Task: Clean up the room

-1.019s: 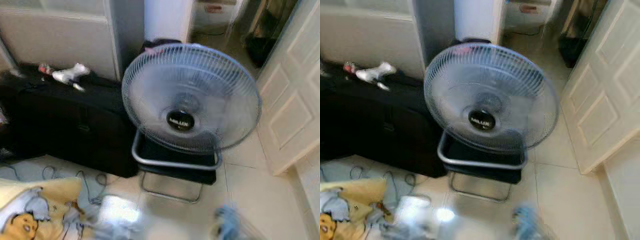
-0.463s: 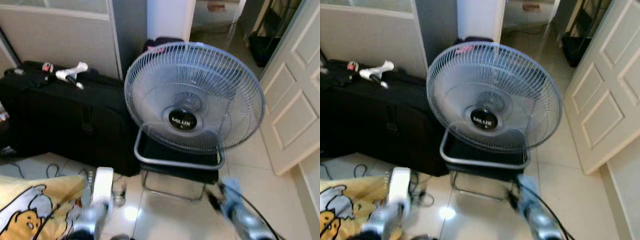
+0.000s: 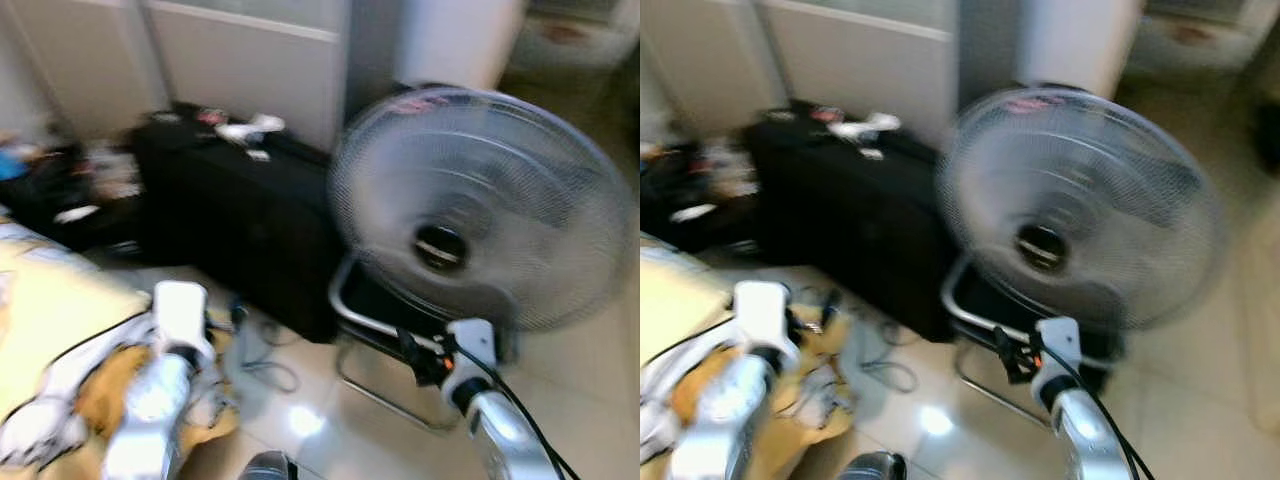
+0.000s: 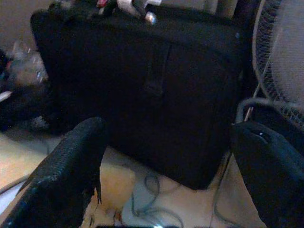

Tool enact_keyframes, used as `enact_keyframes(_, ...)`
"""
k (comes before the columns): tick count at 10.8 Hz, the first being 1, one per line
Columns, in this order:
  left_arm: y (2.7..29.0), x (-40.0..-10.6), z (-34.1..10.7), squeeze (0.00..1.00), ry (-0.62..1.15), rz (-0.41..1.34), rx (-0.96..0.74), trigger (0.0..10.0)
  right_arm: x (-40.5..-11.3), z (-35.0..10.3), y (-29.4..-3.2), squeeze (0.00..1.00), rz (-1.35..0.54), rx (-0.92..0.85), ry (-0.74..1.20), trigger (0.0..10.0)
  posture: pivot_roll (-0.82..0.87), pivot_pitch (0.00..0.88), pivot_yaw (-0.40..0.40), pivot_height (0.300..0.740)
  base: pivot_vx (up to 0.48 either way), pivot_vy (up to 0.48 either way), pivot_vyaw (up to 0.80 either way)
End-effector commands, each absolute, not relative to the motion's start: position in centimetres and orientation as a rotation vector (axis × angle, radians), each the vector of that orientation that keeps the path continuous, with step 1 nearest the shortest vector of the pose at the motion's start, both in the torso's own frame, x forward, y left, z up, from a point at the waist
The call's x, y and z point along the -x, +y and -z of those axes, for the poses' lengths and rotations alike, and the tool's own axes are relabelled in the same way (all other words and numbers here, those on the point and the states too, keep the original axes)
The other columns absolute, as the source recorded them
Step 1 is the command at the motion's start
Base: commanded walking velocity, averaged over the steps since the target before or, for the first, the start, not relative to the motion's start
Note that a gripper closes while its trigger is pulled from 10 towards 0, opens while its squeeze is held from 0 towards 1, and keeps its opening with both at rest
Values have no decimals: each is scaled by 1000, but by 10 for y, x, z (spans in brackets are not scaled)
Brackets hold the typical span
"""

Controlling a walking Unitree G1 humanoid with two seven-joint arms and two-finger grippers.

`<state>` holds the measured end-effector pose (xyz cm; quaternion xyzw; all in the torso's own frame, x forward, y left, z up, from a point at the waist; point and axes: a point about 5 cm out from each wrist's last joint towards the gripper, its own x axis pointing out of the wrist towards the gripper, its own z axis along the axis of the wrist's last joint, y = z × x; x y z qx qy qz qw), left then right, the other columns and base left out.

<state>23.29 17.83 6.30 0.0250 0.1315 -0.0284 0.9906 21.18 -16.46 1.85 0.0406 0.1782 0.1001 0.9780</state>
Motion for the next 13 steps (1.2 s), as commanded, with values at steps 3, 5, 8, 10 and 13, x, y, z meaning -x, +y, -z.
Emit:
enact_keyframes(3, 166, -239, -87, 0, 230, 28, -62, 10000, -216, -40, -163, 1000, -157, -128, 348, 10000, -13, 0, 27, 740, 0, 0, 800)
enact_keyframes(5, 161, -241, -93, 0, 242, 41, -74, 10000, -217, -47, -164, 1000, -153, -130, 354, 10000, -15, 0, 19, 740, 0, 0, 800)
enact_keyframes(8, 157, -241, -101, 0, 213, 15, -105, 10000, -215, -54, -169, 1000, -132, -116, 359, 10000, -15, 0, 8, 740, 0, 0, 800)
enact_keyframes(10, 156, -235, -95, 0, 246, 17, -154, 10000, -214, -63, -173, 1000, -79, -122, 338, 10000, -30, 0, 17, 740, 0, 0, 800)
enact_keyframes(13, 143, -231, -90, 0, 276, 75, -100, 10000, -213, -77, -179, 1000, -22, -81, 301, 10000, -74, 11, 47, 740, 0, 0, 800)
